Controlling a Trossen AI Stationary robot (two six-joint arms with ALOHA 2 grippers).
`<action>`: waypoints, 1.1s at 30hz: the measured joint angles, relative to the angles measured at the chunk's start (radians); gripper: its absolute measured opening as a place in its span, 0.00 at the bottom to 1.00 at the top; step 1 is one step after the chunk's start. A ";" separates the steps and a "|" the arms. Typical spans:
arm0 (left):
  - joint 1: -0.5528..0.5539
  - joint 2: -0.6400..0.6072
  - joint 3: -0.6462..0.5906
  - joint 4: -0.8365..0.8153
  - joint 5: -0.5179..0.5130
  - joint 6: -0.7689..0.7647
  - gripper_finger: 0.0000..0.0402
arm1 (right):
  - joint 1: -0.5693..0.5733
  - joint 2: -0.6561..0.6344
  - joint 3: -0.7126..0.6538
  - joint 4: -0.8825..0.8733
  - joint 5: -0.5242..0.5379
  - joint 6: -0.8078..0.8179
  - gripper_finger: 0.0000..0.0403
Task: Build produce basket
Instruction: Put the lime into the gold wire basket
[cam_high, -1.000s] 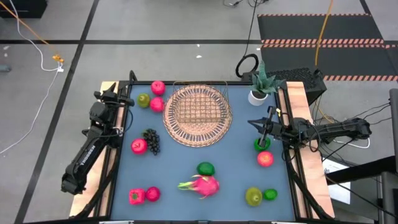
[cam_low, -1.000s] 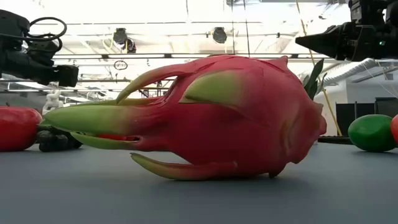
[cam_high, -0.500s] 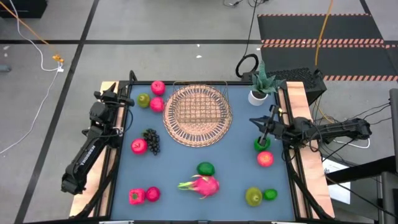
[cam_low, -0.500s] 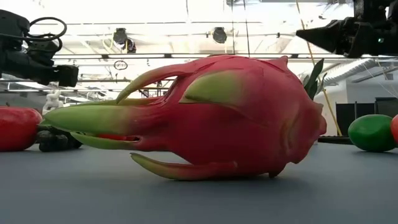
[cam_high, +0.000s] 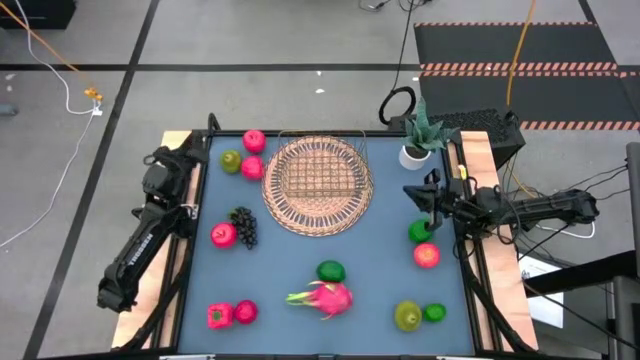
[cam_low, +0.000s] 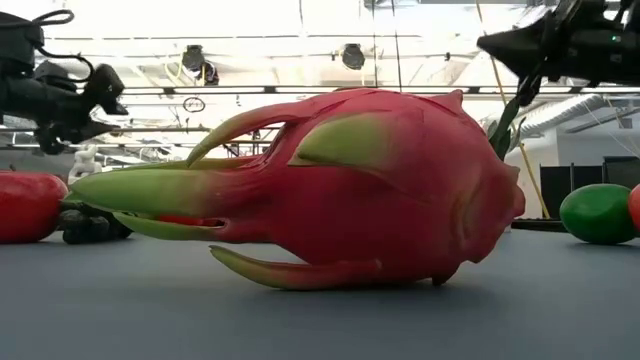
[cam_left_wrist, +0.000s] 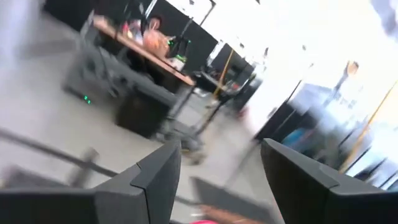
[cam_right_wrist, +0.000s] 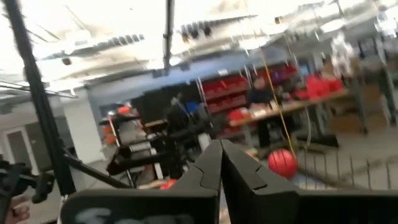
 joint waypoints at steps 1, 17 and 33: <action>0.000 0.000 0.000 -0.001 0.001 -0.047 0.56 | 0.000 0.004 0.000 -0.005 0.003 0.030 0.00; -0.027 0.000 0.000 -0.049 0.250 0.056 0.56 | 0.286 0.472 0.333 -0.323 0.160 0.081 0.00; -0.176 0.048 0.001 -0.065 0.611 0.228 0.56 | 0.219 0.527 0.691 -0.910 0.227 0.062 0.28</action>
